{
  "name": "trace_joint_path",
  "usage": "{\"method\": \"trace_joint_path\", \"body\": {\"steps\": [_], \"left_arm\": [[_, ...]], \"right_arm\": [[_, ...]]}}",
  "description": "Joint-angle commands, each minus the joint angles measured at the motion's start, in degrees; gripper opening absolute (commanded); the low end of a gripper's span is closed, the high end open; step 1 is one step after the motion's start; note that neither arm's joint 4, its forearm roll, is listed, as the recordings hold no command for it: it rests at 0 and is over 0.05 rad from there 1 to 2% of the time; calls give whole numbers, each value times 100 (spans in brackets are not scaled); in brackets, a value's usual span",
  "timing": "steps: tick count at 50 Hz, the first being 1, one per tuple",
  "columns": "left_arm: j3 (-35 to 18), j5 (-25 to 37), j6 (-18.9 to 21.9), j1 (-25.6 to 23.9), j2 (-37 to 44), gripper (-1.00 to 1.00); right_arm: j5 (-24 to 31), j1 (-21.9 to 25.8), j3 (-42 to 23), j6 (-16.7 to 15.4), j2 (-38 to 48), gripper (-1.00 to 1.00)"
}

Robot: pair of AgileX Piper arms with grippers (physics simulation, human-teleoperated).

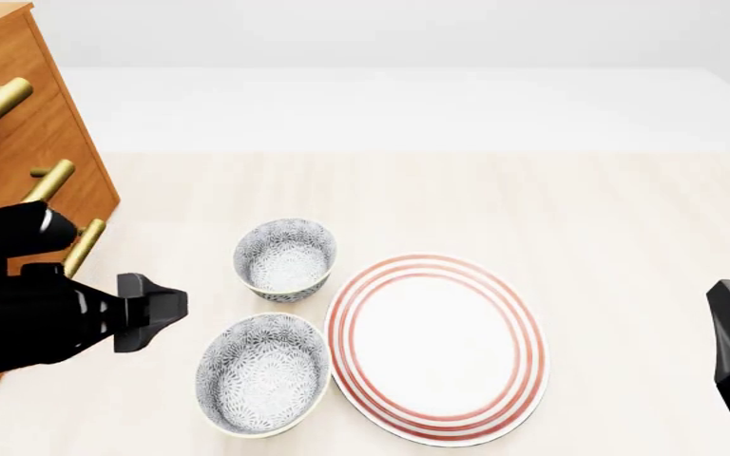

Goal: Stack the bowl in the middle on the bowl at the back.

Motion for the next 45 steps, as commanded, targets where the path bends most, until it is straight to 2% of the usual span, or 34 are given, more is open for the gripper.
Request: {"method": "trace_joint_path", "body": {"steps": [1,5,6,25,45], "left_arm": [[439,-628,-3,-49,411,100],[472,-709,-16,-67,474,100],[570,-916,-74,-162,648,100],[816,-1884,-154,-389,1543,100],[1254,-2552,-347,-517,1915,100]], "right_arm": [[8,-3,1,-7,-7,100],[7,-5,1,-9,-5,100],[-2,-7,0,-7,5,100],[-7,-15,-5,-17,13,100],[-7,-11,-2,-21,6,100]]}}
